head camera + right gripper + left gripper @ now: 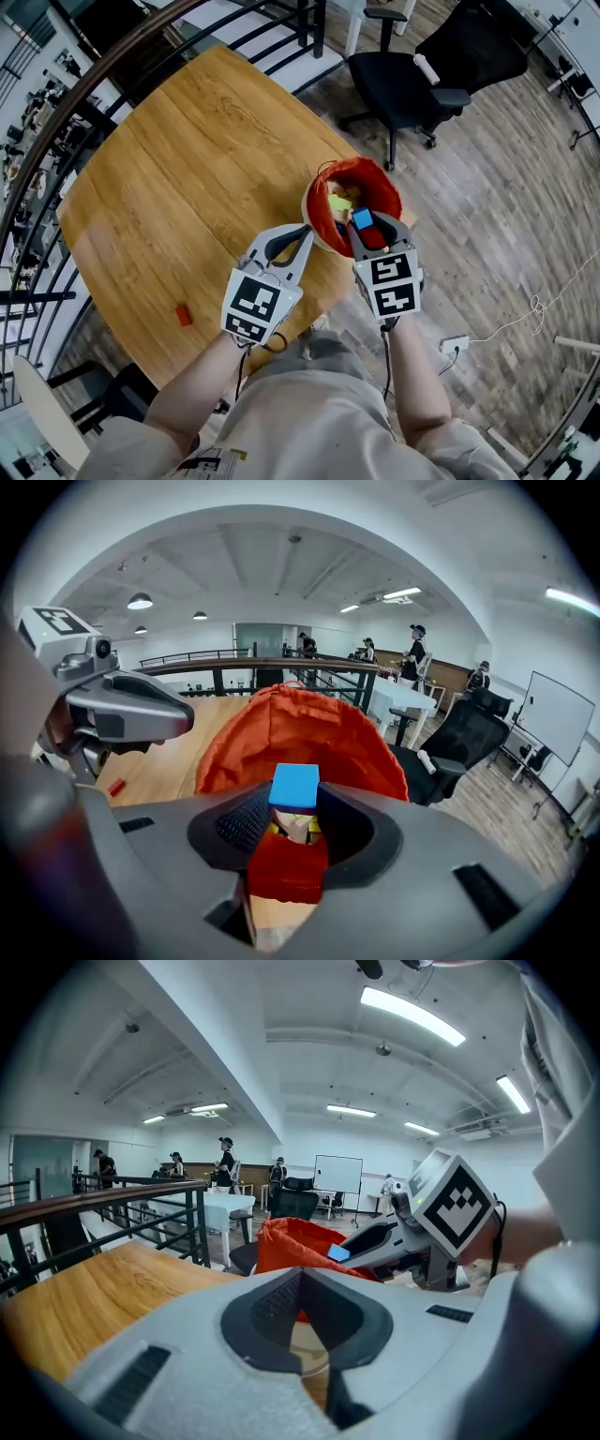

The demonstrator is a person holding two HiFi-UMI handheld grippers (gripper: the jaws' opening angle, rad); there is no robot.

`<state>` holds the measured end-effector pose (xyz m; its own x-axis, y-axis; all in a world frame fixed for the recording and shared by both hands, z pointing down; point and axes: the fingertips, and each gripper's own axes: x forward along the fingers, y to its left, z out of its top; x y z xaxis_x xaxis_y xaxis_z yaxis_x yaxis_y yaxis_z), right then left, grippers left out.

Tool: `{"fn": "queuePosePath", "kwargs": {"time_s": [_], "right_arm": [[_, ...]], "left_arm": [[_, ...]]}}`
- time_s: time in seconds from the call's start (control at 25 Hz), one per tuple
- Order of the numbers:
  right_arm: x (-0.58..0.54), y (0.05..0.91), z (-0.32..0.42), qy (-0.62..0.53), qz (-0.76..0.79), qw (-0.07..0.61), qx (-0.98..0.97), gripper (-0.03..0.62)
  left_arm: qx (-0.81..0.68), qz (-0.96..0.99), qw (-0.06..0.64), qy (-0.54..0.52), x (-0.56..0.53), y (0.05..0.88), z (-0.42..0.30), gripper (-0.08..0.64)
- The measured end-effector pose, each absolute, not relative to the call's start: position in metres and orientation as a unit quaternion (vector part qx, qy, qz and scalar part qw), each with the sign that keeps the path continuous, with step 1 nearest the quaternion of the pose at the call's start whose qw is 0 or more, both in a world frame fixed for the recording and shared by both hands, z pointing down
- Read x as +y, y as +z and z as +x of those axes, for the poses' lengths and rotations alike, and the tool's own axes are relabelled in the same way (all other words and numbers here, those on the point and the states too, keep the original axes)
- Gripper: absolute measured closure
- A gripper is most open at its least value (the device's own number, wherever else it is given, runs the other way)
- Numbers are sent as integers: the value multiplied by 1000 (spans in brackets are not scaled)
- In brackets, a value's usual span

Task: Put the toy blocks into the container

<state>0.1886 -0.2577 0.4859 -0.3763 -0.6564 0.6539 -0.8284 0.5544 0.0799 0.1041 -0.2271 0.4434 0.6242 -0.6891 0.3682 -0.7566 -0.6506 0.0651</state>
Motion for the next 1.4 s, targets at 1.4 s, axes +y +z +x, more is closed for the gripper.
{"fn": "queuePosePath", "kwargs": {"time_s": [1.4], "right_arm": [[-243, 424, 186, 87, 463, 261, -842, 492]], "left_arm": [[-426, 891, 60, 148, -198, 399, 98, 548]]}}
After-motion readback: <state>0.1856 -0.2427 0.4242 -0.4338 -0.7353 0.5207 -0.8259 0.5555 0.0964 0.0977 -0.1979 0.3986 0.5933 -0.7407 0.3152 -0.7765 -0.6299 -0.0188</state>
